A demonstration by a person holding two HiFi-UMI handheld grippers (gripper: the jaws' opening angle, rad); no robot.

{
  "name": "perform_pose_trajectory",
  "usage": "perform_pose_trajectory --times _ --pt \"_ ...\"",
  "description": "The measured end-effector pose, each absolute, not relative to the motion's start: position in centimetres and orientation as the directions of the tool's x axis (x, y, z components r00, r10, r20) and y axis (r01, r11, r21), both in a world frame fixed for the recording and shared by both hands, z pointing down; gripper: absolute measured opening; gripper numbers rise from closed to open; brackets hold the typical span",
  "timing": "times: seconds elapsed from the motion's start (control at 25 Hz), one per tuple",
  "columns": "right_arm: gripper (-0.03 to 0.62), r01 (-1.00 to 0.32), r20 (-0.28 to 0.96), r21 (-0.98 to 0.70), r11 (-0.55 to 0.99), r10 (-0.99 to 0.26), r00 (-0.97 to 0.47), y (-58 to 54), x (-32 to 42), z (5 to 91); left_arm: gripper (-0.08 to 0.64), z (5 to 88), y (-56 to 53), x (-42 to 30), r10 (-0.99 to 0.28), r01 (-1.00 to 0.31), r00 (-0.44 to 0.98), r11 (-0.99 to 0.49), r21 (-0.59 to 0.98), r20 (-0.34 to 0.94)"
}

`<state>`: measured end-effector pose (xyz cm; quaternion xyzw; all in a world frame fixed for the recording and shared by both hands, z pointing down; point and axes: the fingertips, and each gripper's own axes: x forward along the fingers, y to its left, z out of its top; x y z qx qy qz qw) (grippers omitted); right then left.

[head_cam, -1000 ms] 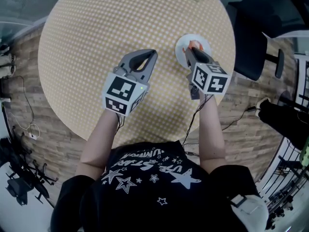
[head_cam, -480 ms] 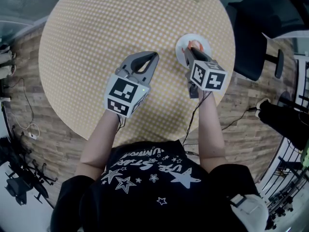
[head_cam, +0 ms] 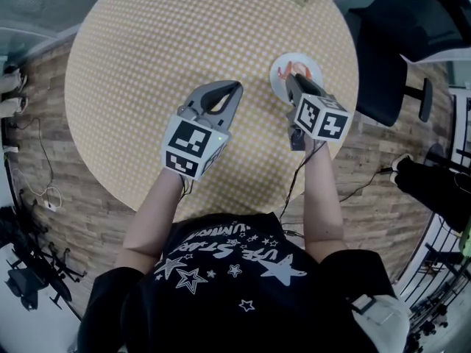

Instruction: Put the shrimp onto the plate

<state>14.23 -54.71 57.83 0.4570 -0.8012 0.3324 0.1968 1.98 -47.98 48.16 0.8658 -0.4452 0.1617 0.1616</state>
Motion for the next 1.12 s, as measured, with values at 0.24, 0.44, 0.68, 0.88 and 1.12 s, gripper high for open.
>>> perform_pose_trajectory --times 0.24,0.44,0.68,0.88,1.12 --pt "0.077 -0.865 0.599 -0.378 0.329 -0.626 -0.499 -52.8 15.4 56.9 0.008 46.8 -46.2 1.4 -0.735 -0.831 0.539 -0.545 0.114 0.412" --pt "0.077 -0.859 0.564 -0.373 0.352 -0.649 -0.511 -50.5 15.2 54.6 0.008 45.7 -44.1 1.2 -0.74 -0.828 0.547 -0.548 0.121 0.39" --pt "0.075 -0.854 0.529 -0.381 0.354 -0.675 -0.515 -46.4 15.2 52.3 0.008 43.7 -41.2 2.1 -0.73 -0.8 0.59 -0.585 0.131 0.343" --pt "0.075 -0.853 0.508 -0.394 0.343 -0.691 -0.513 -43.1 14.7 51.0 0.008 42.3 -39.0 1.9 -0.725 -0.783 0.614 -0.611 0.119 0.313" --pt "0.075 -0.868 0.493 -0.369 0.332 -0.722 -0.486 -40.3 15.0 48.9 0.008 41.1 -36.1 1.0 -0.721 -0.771 0.629 -0.626 0.115 0.291"
